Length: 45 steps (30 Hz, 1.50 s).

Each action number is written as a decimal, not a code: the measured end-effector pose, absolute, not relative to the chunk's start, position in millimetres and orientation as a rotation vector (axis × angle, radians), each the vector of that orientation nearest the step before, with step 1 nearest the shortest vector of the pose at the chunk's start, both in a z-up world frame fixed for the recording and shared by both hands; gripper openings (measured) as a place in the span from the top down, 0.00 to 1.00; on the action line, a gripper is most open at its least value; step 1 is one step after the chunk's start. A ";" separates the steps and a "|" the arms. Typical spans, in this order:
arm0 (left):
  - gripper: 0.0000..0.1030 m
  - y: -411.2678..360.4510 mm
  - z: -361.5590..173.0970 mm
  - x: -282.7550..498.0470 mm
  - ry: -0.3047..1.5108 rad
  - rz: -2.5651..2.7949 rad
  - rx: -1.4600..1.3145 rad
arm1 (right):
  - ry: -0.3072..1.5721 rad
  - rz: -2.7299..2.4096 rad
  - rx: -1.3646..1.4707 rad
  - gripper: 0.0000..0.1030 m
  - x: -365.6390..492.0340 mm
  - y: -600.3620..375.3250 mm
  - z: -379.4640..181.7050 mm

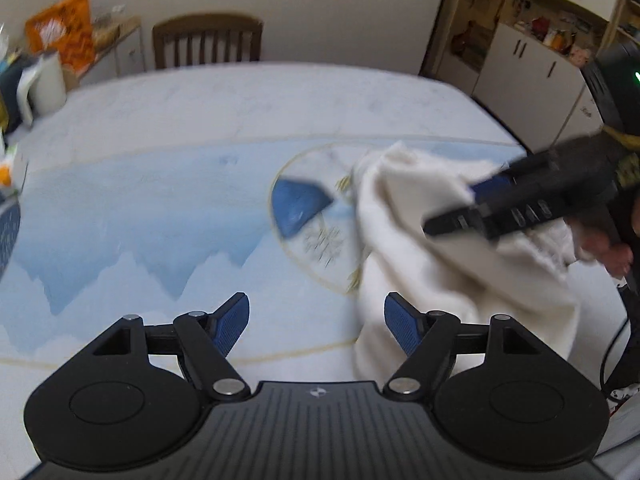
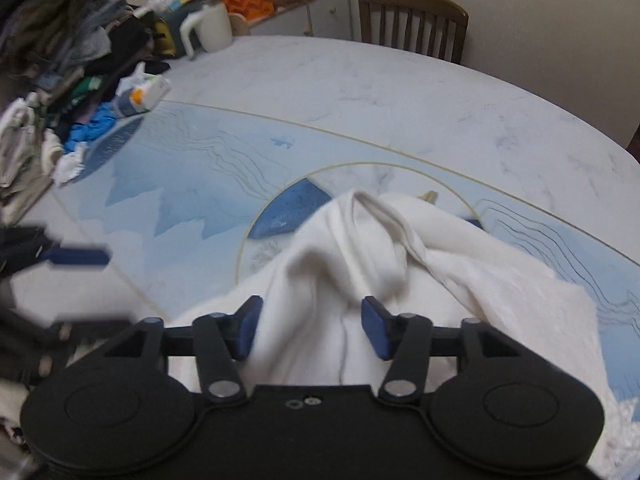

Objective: Fold clothes

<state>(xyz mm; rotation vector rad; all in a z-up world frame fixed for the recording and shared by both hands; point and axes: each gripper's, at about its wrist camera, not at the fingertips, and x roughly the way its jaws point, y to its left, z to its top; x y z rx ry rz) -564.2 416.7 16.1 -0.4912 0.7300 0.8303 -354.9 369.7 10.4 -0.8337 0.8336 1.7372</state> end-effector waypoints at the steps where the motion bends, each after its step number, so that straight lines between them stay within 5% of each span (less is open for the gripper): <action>1: 0.28 415.8 24.1 -555.8 0.713 0.820 -0.464 | 0.833 1.745 -0.826 0.00 -344.3 359.5 15.3; 16: 0.22 461.2 32.5 -381.6 0.761 0.615 -0.337 | 0.853 1.626 -0.738 0.00 -191.6 310.0 31.1; 28: 0.22 450.7 5.6 -314.2 0.928 0.551 -0.142 | 0.963 1.543 -0.826 0.00 -154.7 339.4 -45.4; 45: 0.22 405.3 -23.2 -263.6 0.960 0.311 0.343 | 0.967 1.759 -0.707 0.00 -153.8 351.6 17.0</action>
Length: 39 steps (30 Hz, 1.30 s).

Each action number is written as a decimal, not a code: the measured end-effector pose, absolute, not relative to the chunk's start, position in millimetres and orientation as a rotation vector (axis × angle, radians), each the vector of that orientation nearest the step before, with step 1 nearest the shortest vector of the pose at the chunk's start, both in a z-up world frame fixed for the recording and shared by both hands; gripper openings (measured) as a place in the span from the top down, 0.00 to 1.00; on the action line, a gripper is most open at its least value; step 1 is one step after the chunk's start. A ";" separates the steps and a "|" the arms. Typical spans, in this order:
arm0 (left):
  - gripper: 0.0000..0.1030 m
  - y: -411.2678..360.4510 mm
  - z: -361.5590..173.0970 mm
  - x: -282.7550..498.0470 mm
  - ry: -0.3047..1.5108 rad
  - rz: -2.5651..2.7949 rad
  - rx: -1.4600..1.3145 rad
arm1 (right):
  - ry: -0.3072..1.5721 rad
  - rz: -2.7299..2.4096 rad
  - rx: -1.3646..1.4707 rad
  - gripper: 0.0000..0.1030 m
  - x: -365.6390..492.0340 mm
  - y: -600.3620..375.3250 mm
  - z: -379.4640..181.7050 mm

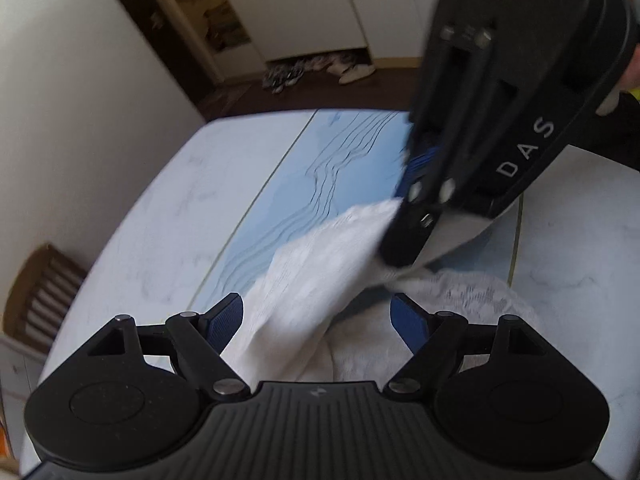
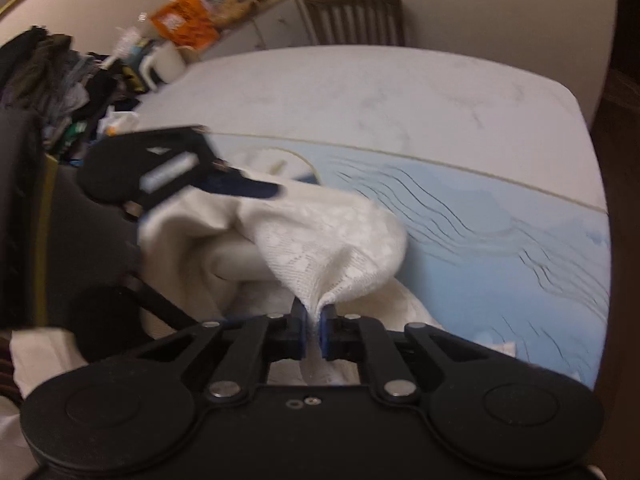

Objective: Fold clothes

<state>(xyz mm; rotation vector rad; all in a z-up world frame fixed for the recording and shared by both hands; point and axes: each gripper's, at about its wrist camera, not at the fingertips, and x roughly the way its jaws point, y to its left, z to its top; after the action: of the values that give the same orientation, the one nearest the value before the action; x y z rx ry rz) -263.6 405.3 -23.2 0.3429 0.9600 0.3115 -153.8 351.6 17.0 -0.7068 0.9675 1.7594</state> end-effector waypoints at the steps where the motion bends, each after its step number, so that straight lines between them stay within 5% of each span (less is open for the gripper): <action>1: 0.24 403.4 -25.3 -260.7 0.959 0.318 0.367 | 0.955 1.782 -0.704 0.00 -156.1 351.6 21.7; 4: 0.77 406.7 -27.9 -258.2 0.962 0.355 0.348 | 0.924 1.816 -0.705 0.00 -159.9 352.0 29.0; 7: 0.91 413.1 -23.8 -264.1 0.929 0.390 0.291 | 0.926 1.817 -0.698 0.00 -158.3 351.4 25.6; 15: 0.94 443.3 20.6 -325.7 0.769 0.738 0.045 | 0.850 1.804 -0.619 0.00 -130.9 335.9 41.6; 22: 0.94 469.5 69.0 -455.7 0.536 1.014 -0.243 | 0.906 1.668 -0.736 0.00 -140.1 344.1 -9.3; 39: 0.94 527.8 32.0 -658.9 0.545 1.226 -0.434 | 0.893 1.466 -0.884 0.00 -258.0 396.3 -71.6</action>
<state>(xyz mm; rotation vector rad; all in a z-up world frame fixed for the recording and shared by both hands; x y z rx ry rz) -658.9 527.8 32.0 -0.4342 0.5455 1.2260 -258.0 396.3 -71.6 -0.8840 0.8929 1.4661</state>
